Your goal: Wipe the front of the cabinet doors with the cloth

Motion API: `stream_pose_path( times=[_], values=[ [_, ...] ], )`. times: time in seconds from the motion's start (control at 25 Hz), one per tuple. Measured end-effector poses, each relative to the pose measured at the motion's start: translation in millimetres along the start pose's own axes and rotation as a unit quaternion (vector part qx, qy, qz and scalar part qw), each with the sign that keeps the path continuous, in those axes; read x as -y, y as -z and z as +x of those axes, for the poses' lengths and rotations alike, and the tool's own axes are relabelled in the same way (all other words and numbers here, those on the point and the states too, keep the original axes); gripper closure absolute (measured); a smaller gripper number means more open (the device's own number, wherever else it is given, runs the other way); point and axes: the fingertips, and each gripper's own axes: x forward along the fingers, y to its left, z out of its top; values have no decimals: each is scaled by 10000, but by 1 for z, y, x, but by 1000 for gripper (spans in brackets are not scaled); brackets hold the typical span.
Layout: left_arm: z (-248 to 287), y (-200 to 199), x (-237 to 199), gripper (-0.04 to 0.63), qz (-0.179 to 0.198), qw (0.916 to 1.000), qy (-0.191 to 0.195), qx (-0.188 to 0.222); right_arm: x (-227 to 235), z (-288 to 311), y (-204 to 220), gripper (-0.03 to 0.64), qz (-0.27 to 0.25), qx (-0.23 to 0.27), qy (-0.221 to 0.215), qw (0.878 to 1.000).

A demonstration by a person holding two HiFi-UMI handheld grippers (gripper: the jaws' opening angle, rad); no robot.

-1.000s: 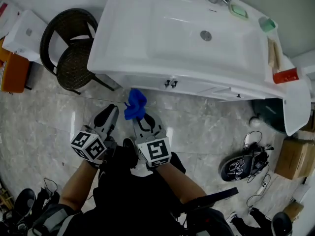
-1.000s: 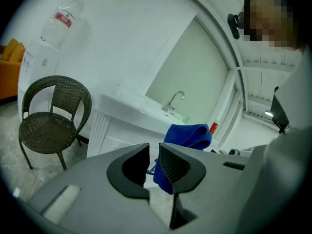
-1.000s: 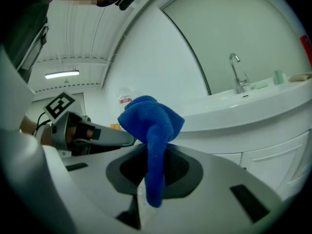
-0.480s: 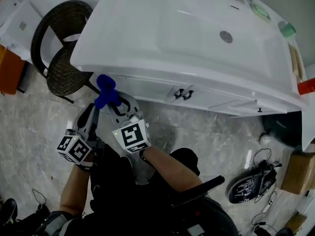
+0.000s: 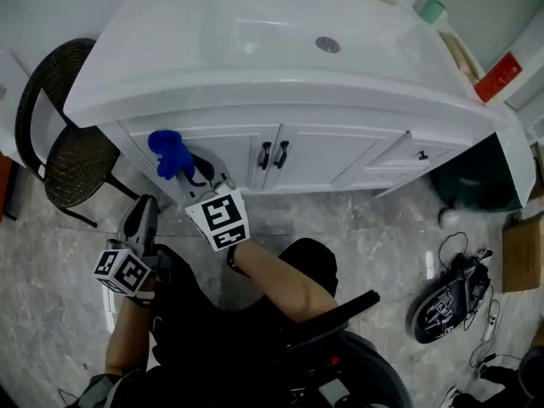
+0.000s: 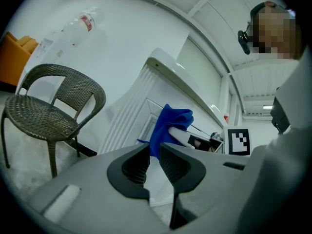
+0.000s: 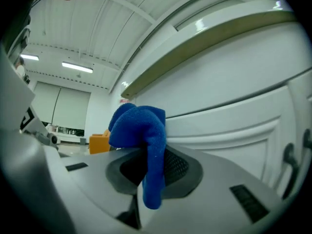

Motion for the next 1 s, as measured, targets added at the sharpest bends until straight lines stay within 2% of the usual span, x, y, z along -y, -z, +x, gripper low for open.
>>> stream_pose_path(
  times=[0.28,0.44,0.56,0.88,1.0],
  values=[
    [29,17,48,532,18,9973,721,-127,83,-72,-8,565,21,-103,1124,9936],
    [45,32,66,532,-49,9948,985,-243,132,-118,-13,565,176,-164,1872,9820],
    [58,41,77,532,-38,9923,1177,-372,153,-143,-17,565,129,-188,2258,9739],
    [67,59,81,532,-126,9889,1360,-584,159,-176,-20,565,70,-126,2674,9635],
    [62,62,74,532,-215,9893,1314,-598,141,-170,-24,565,285,115,2447,9691]
  ],
)
